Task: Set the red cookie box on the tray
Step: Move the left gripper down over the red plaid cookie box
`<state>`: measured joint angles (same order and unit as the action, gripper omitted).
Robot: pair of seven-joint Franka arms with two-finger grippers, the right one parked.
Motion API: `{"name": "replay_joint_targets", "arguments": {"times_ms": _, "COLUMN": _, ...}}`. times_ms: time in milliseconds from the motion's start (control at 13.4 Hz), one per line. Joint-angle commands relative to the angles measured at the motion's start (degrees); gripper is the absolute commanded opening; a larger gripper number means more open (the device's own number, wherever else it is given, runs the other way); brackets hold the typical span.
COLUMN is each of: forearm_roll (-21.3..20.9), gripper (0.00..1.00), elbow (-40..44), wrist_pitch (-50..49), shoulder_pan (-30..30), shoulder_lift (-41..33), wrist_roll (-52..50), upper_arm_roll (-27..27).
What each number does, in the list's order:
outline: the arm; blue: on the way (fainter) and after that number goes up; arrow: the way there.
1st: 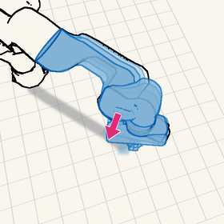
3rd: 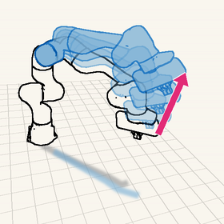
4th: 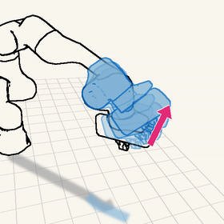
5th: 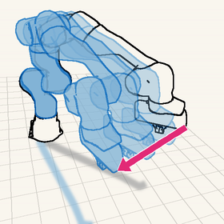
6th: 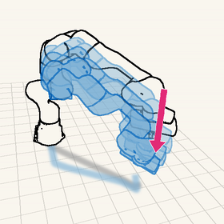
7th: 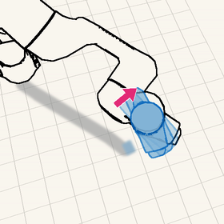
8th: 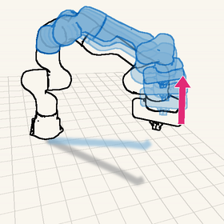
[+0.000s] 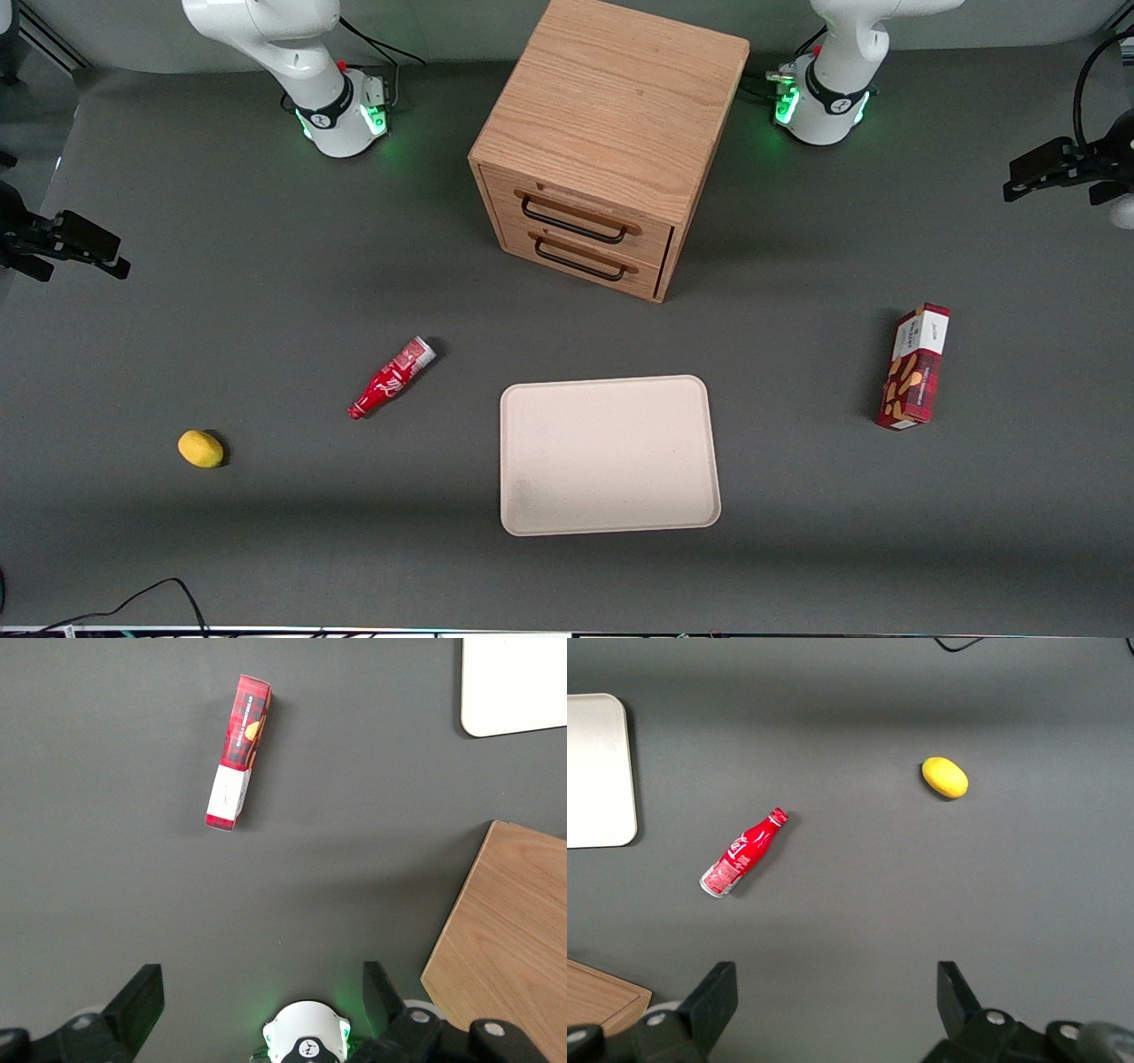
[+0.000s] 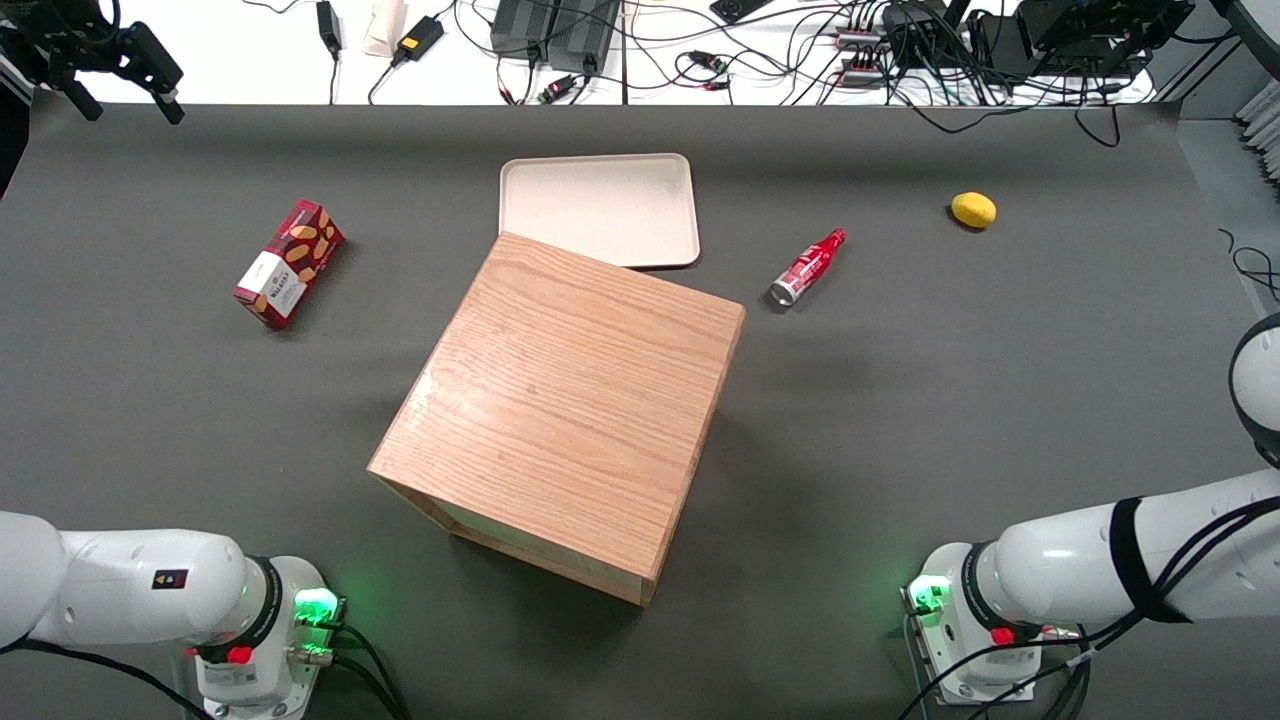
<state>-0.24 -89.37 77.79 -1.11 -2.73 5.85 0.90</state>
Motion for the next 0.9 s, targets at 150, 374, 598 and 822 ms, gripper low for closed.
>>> {"name": "replay_joint_targets", "arguments": {"times_ms": 150, "forearm_roll": -0.73, "gripper": 1.0, "elbow": 1.4, "wrist_pitch": -0.8, "shoulder_pan": 0.14, "shoulder_lift": 0.36, "wrist_roll": -1.1, "upper_arm_roll": -0.19}}
{"name": "replay_joint_targets", "arguments": {"times_ms": 374, "forearm_roll": -0.73, "gripper": 1.0, "elbow": 1.31, "wrist_pitch": -0.63, "shoulder_pan": 0.05, "shoulder_lift": 0.36, "wrist_roll": -1.28, "upper_arm_roll": -0.11}}
{"name": "replay_joint_targets", "arguments": {"times_ms": 598, "forearm_roll": -0.73, "gripper": 1.0, "elbow": 1.04, "wrist_pitch": -0.71, "shoulder_pan": 0.05, "shoulder_lift": 0.36, "wrist_roll": -1.28, "upper_arm_roll": -0.1}}
{"name": "replay_joint_targets", "arguments": {"times_ms": 822, "forearm_roll": -0.73, "gripper": 1.0, "elbow": 0.96, "wrist_pitch": -1.15, "shoulder_pan": 0.05, "shoulder_lift": 0.27, "wrist_roll": -1.19, "upper_arm_roll": -0.19}}
